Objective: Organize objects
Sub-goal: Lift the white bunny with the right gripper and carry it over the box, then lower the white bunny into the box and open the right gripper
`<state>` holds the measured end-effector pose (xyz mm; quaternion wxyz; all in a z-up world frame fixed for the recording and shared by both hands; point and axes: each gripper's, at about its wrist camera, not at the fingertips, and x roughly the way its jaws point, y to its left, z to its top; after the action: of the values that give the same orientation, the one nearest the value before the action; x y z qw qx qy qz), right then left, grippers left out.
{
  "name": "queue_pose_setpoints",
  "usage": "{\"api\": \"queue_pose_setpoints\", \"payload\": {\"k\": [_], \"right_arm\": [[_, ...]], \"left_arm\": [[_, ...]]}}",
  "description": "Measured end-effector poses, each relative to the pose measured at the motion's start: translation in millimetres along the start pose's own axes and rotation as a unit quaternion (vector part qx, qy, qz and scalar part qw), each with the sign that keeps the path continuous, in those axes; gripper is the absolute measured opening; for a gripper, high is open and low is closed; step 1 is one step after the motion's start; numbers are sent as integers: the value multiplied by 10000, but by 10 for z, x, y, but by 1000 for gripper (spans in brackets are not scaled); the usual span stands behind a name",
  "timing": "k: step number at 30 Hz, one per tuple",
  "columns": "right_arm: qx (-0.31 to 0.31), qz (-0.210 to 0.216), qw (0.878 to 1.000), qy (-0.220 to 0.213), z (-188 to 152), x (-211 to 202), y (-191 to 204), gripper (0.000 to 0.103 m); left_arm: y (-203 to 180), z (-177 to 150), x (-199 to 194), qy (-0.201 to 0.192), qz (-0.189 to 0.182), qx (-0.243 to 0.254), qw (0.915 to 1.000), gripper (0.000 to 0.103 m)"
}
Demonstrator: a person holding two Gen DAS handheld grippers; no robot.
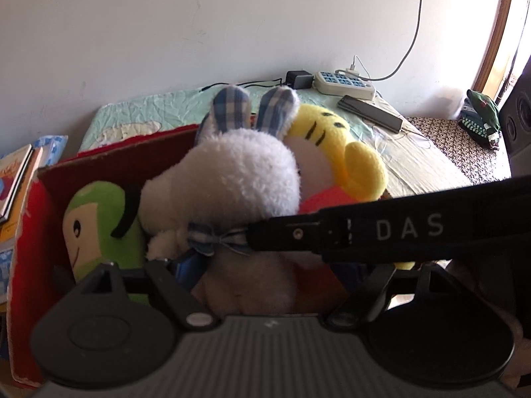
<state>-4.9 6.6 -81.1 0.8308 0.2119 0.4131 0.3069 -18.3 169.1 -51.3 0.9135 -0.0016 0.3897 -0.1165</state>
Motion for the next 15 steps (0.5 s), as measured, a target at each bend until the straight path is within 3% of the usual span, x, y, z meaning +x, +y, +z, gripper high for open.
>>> {"api": "queue_pose_setpoints", "payload": {"k": [7,15], "right_arm": [[117,57,9999,-18,-4,-85,-5,27],[299,32,9993,-239,-31,-227,-68,28]], "left_arm": [[-18,-19,-18,37,11,-4,10000,88],[-16,-8,-13,285,370,-132,9988,90]]}}
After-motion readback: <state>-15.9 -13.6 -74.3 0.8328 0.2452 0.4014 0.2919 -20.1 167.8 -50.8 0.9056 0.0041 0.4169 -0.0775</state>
